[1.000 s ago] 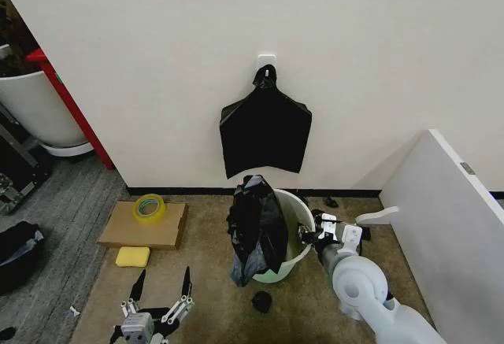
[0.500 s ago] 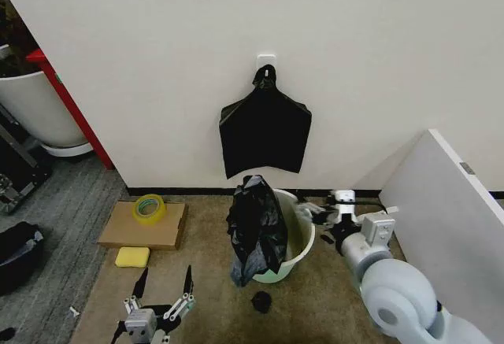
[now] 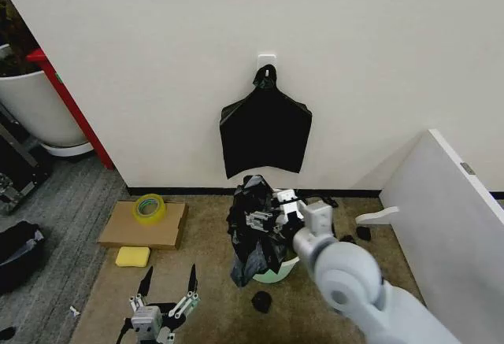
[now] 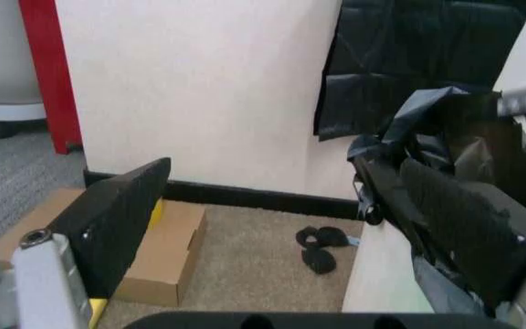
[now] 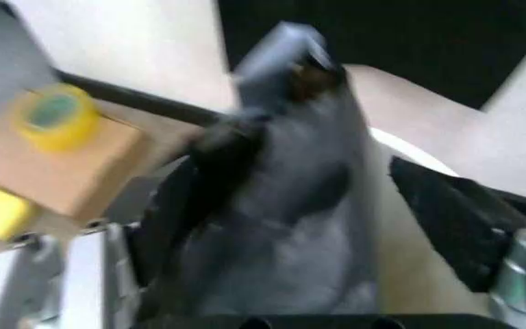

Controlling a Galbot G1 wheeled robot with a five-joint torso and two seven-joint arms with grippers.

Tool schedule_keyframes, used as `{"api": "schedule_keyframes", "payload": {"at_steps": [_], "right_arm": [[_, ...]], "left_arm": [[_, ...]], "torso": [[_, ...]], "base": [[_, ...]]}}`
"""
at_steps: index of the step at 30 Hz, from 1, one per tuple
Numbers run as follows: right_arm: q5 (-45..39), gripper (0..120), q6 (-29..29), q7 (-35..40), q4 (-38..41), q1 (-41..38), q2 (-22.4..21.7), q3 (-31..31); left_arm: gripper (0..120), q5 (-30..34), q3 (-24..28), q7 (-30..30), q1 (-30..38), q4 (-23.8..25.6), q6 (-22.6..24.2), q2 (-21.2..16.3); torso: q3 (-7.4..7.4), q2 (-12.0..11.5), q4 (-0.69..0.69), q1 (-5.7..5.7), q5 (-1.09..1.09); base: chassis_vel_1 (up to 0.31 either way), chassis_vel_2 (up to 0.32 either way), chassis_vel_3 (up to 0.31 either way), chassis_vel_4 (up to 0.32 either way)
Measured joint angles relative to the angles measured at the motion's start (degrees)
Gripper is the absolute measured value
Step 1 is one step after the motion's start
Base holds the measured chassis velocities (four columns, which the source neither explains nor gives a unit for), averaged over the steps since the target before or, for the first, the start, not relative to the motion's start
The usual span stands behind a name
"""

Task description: Place the garbage bag over the trash bin.

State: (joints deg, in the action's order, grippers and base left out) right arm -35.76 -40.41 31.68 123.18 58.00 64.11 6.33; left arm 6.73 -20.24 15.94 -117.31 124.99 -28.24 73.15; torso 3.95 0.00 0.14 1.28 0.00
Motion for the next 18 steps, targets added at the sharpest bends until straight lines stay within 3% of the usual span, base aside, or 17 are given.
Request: {"api": "schedule_keyframes", "payload": {"at_steps": [4,6,9,18], "right_arm": [[7.77,60,0.69,-0.15,-1.35,1.56,0.5,0.02],[8.33,57,0.74,-0.17,-1.36,1.73,0.57,0.02],[8.78,42,0.72,0.06,-1.36,2.15,0.77,0.07],[5.84,14,0.57,1.23,-0.64,2.61,0.12,-0.65]], "left_arm": [[99,0.34,0.04,-0.16,1.22,-0.33,0.27,-0.21],[99,0.36,0.17,-0.21,1.54,-0.35,0.46,-0.24],[99,0.39,0.82,-0.28,2.62,-0.37,1.36,-0.52],[99,1.85,1.19,-0.15,4.46,0.01,3.95,-2.29]], "torso": [[0.0,0.0,0.01,0.0,0.0],[0.0,0.0,0.01,0.0,0.0],[0.0,0.0,0.0,0.0,0.0],[-0.01,0.0,0.0,0.0,0.0]], "base": [[0.0,0.0,0.0,0.0],[0.0,0.0,0.0,0.0],[0.0,0.0,0.0,0.0],[0.0,0.0,0.0,0.0]]}}
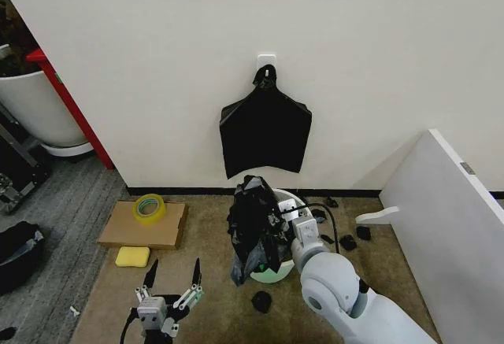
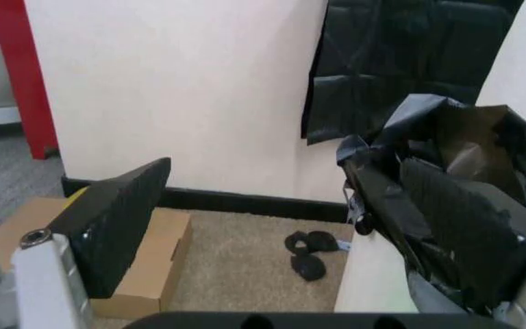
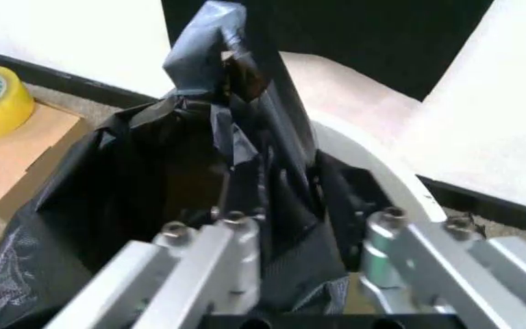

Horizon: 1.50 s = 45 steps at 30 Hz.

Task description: Place the garbage bag over the trash bin.

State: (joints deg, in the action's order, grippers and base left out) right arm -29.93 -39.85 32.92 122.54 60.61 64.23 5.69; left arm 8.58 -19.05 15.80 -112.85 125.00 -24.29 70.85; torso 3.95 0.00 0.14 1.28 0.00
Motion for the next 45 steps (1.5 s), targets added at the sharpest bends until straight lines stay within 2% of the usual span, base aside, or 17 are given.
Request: {"api": "schedule_keyframes", "payload": {"at_steps": [3,7,12,13,16,18,23,25,29,34,35,40,45], "right_arm": [[-0.48,0,0.36,-0.13,0.19,0.04,-0.37,-0.35],[-0.64,0,0.68,-0.44,0.48,0.14,-0.56,-0.59],[-0.62,0,1.09,-0.96,0.74,0.42,-0.58,-1.0],[-0.62,0,1.09,-0.96,0.74,0.42,-0.58,-1.0],[-0.66,0,1.13,-1.15,1.12,0.56,-0.94,-1.09],[-1.01,0,1.15,-1.38,0.95,-0.09,-1.19,-0.62],[-1.45,0,1.17,-2.03,-0.12,-1.76,-1.08,0.52],[-1.53,0,1.18,-2.22,-0.53,-2.32,-1.02,1.12],[-1.53,0,1.22,-2.45,-1.01,-2.87,-0.8,2.15],[-1.41,0,1.25,-2.46,-0.98,-2.47,-0.87,2.32],[-1.41,0,1.25,-2.46,-0.98,-2.47,-0.87,2.32],[-1.43,0,1.25,-2.44,-0.45,-2.43,-1.09,2.13],[-1.41,0,1.25,-2.42,-0.3,-2.02,-1.29,1.67]], "left_arm": [[99,1.4,0.76,0.04,2.27,0.59,2.88,-1.39],[99,3.67,2.42,0.02,5.36,1.61,7.35,-2.3],[99,8.73,4.94,0.61,11.35,3.41,17.14,-3.93],[99,8.73,4.94,0.61,11.35,3.41,17.14,-3.93],[99,12.5,6.09,1.37,14.77,4.02,22.71,-5.09],[98,13.77,6.44,2.07,16.51,4.2,26.12,-4.95],[97,16.22,7.5,2.96,20.56,4.15,30.98,-3.97],[97,18.25,8.06,3.56,23.59,3.3,32.63,-4.02],[98,20.91,8.69,4.67,27.64,1.57,34.68,-4.77],[99,27.11,12.07,8.26,35.24,-1.65,41.49,-5.64],[99,27.11,12.07,8.26,35.24,-1.65,41.49,-5.64],[100,35.01,15.42,10.6,41.18,-4.27,49.41,-6.15],[100,37.79,17.43,14.1,44.42,-6.24,52.77,-5.68]], "torso": [[0.0,0.0,0.0,0.0,0.0],[0.0,0.0,0.0,0.0,0.0],[0.0,0.0,0.0,0.0,0.01],[0.0,0.0,0.0,0.0,0.01],[0.0,0.0,0.01,0.0,0.01],[0.0,0.0,0.02,0.0,0.01],[0.0,0.0,-0.02,0.0,0.01],[0.0,0.0,0.02,0.0,0.0],[0.01,0.0,-0.02,0.0,0.01],[0.0,0.0,0.0,0.0,0.01],[0.0,0.0,0.0,0.0,0.01],[0.0,0.0,0.01,0.0,0.01],[0.0,0.0,-0.01,0.0,0.01]], "base": [[0.0,0.0,0.0,0.0],[0.0,0.0,0.0,0.0],[0.0,0.0,0.0,0.0],[0.0,0.0,0.0,0.0],[0.0,0.0,0.0,0.0],[0.0,0.0,0.0,0.0],[0.0,0.0,0.0,0.0],[0.0,0.0,0.0,0.0],[0.0,0.0,0.0,0.0],[0.0,0.0,0.0,0.0],[0.0,0.0,0.0,0.0],[0.0,0.0,0.0,0.0],[0.0,0.0,0.0,0.0]]}}
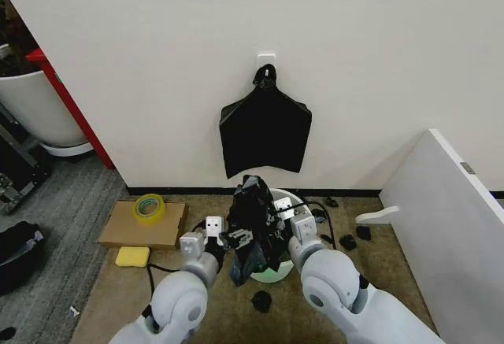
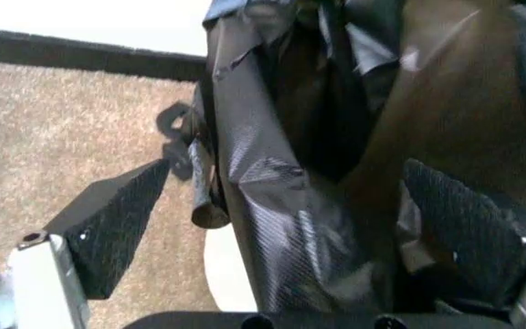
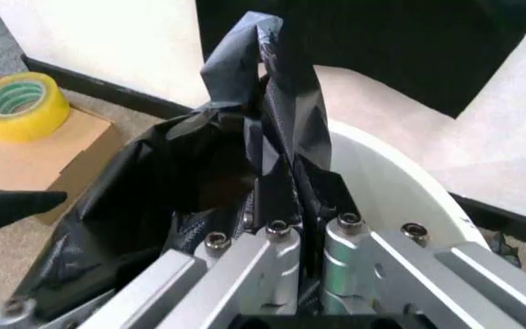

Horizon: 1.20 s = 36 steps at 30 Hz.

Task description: Place the garbage bag over the trash bin.

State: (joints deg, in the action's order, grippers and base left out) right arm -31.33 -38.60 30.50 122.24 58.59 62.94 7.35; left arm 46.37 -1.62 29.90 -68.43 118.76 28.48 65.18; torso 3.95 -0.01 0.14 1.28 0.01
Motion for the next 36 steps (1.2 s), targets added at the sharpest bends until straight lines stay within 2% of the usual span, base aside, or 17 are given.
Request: {"api": "schedule_keyframes", "payload": {"at_steps": [7,12,14,16,29,35,36], "right_arm": [[0.18,0,0.0,0.02,-0.09,0.4,0.25,-0.17],[0.39,0,-0.01,0.04,-0.3,0.45,0.61,0.01],[0.39,0,-0.01,0.04,-0.3,0.45,0.61,0.01],[0.38,0,-0.01,0.04,-0.37,0.46,0.73,-0.26],[0.16,0,0.27,-0.01,-0.27,0.74,-0.03,-0.81],[0.07,0,0.37,-0.02,-0.18,0.84,-0.18,-0.81],[0.07,0,0.37,-0.02,-0.18,0.84,-0.18,-0.81]], "left_arm": [[100,0.68,2.66,3.68,6.55,-2.77,3.39,0.4],[100,5.34,4.48,10.54,12.54,-4.72,8.9,0.86],[100,5.34,4.48,10.54,12.54,-4.72,8.9,0.86],[100,7.12,6.19,13.23,14.66,-6.65,11.39,1.35],[98,12.42,6.86,16.39,18.07,-11.52,13.86,3.12],[74,12.43,7.31,17.41,18.79,-13.72,13.35,3.67],[74,12.43,7.31,17.41,18.79,-13.72,13.35,3.67]], "torso": [[0.0,0.0,0.0,0.0,0.0],[0.0,0.0,0.01,0.0,0.0],[0.0,0.0,0.01,0.0,0.0],[0.0,0.01,0.0,0.0,0.0],[0.0,0.01,0.01,0.0,0.0],[-0.01,0.01,0.0,0.0,0.01],[-0.01,0.01,0.0,0.0,0.01]], "base": [[0.0,0.0,0.0,0.0],[0.0,0.0,0.0,0.0],[0.0,0.0,0.0,0.0],[0.0,0.0,0.0,0.0],[0.0,0.0,0.0,0.0],[0.0,0.0,0.0,0.0],[0.0,0.0,0.0,0.0]]}}
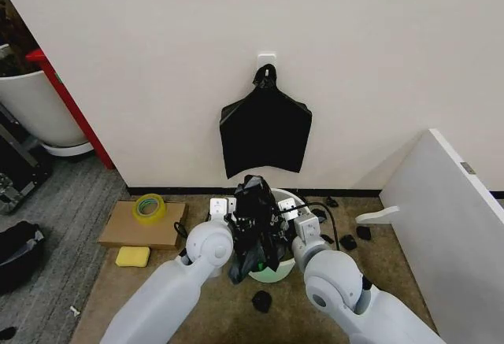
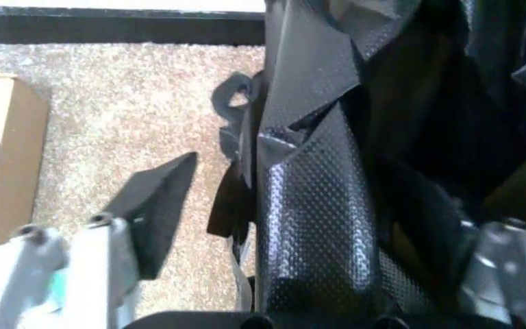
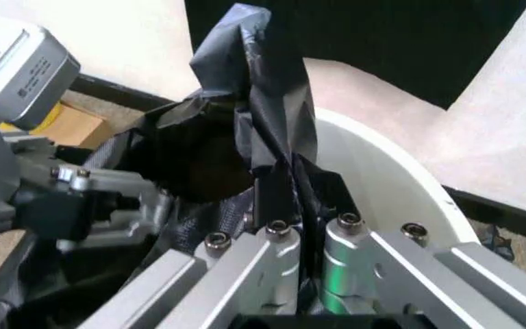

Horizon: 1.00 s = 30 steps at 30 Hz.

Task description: Place the garbage bag over the trash bin.

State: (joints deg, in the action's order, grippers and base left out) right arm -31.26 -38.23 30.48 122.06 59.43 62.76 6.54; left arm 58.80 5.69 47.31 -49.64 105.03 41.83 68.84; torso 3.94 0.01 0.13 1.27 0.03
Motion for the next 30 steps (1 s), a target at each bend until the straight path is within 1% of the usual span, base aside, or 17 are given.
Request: {"api": "schedule_keyframes", "payload": {"at_steps": [2,6,7,12,13,14,16,17,19,21,30], "right_arm": [[0.0,0,0.03,0.0,0.04,0.08,0.02,0.0],[-0.01,0,0.13,-0.01,0.18,0.12,-0.38,0.01],[-0.01,0,0.13,-0.01,0.18,0.12,-0.38,0.01],[-0.23,0,0.21,-0.04,0.54,0.08,-0.73,-0.06],[-0.28,0,0.23,-0.04,0.61,0.08,-0.78,-0.11],[-0.28,0,0.23,-0.04,0.61,0.08,-0.78,-0.11],[-0.36,0,0.28,-0.04,0.66,0.08,-0.87,-0.2],[-0.37,0,0.3,-0.04,0.65,0.08,-0.88,-0.22],[-0.4,0,0.4,-0.05,0.66,0.1,-0.89,-0.27],[-0.46,0,0.5,-0.06,0.66,0.11,-1.01,-0.27],[-0.91,0,0.55,-0.06,0.64,0.05,-1.26,-0.3]], "left_arm": [[67,0.74,0.12,0.37,0.04,-0.12,0.02,-0.15],[49,4.45,0.12,1.98,0.35,-0.4,0.17,-0.15],[49,4.45,0.12,1.98,0.35,-0.4,0.17,-0.15],[29,9.87,0.0,3.86,1.2,-0.87,0.21,0.06],[22,10.6,-0.07,4.14,1.33,-1.05,0.21,0.13],[22,10.6,-0.07,4.14,1.33,-1.05,0.21,0.13],[15,12.09,-0.25,4.89,1.53,-1.34,0.21,0.29],[13,12.34,-0.28,5.11,1.55,-1.4,0.21,0.33],[4,13.25,-0.82,5.76,1.54,-1.78,0.23,0.58],[1,13.4,-1.83,5.9,1.28,-2.08,0.27,0.82],[1,12.22,-3.31,6.01,0.25,-2.26,-0.51,1.02]], "torso": [[0.0,0.0,0.0,0.0,0.0],[0.0,0.0,0.0,0.0,0.0],[0.0,0.0,0.0,0.0,0.0],[0.0,0.0,0.0,0.0,0.0],[0.01,0.0,0.0,0.0,0.0],[0.01,0.0,0.0,0.0,0.0],[0.01,0.0,0.0,0.0,0.0],[0.01,0.0,0.0,0.0,0.0],[0.01,0.0,0.01,0.0,-0.02],[0.01,0.0,0.02,0.0,-0.04],[0.01,0.0,0.02,0.0,-0.03]], "base": [[0.0,0.0,0.0,0.0],[0.0,0.0,0.0,0.0],[0.0,0.0,0.0,0.0],[0.0,0.0,0.0,0.0],[0.0,0.0,0.0,0.0],[0.0,0.0,0.0,0.0],[0.0,0.0,0.0,0.0],[0.0,0.0,0.0,0.0],[0.0,0.0,0.0,0.0],[0.0,0.0,0.0,0.0],[0.0,0.0,0.0,0.0]]}}
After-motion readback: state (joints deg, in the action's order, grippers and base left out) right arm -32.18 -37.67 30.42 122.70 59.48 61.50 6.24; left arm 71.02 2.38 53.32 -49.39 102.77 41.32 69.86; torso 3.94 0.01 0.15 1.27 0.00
